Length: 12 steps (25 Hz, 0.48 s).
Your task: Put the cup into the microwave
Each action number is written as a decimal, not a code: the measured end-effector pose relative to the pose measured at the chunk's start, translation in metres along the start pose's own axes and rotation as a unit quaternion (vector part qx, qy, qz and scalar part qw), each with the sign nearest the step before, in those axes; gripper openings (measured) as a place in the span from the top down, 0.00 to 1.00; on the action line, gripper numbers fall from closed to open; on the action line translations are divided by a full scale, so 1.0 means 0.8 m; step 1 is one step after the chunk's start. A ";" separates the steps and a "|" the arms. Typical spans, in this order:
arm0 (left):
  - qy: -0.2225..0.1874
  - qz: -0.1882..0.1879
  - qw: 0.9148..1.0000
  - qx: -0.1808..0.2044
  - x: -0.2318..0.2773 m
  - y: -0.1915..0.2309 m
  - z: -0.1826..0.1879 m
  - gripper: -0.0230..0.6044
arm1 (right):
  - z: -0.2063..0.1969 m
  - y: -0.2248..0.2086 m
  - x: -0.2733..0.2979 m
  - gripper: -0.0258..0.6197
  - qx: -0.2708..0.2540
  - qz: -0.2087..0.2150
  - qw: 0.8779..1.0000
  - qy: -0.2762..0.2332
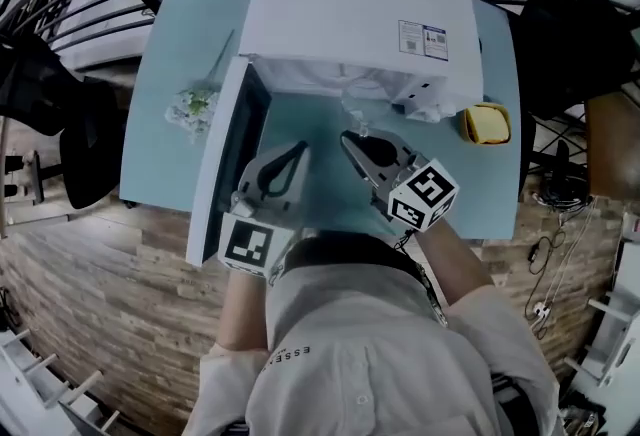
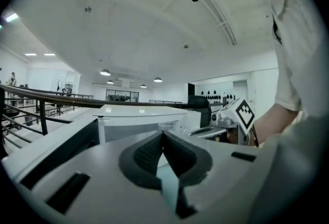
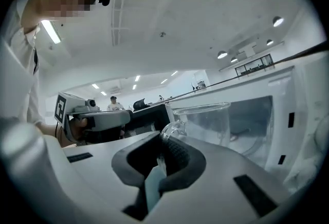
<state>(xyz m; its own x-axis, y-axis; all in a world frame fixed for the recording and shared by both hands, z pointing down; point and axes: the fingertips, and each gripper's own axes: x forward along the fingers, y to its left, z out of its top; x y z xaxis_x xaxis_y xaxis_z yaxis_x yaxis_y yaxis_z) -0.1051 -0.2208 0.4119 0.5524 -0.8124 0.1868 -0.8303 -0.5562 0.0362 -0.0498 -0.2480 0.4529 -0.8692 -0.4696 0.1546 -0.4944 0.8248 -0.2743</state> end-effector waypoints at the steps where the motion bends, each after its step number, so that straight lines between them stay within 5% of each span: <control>1: 0.002 0.004 1.000 -0.003 0.006 0.003 -0.003 0.96 | -0.004 -0.008 0.007 0.93 0.001 0.006 1.000 0.003; 12: 0.015 0.052 0.998 -0.020 0.038 0.027 -0.035 0.96 | -0.036 -0.075 0.067 0.93 -0.005 0.024 0.999 0.031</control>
<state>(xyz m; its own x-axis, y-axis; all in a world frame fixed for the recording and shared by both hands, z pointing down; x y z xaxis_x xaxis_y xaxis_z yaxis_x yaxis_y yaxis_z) -0.1084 -0.2525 0.4460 0.4604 -0.8596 0.2218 -0.8860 -0.4607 0.0535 -0.0670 -0.3134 0.5051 -0.8906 -0.4086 0.1996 -0.4510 0.8497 -0.2731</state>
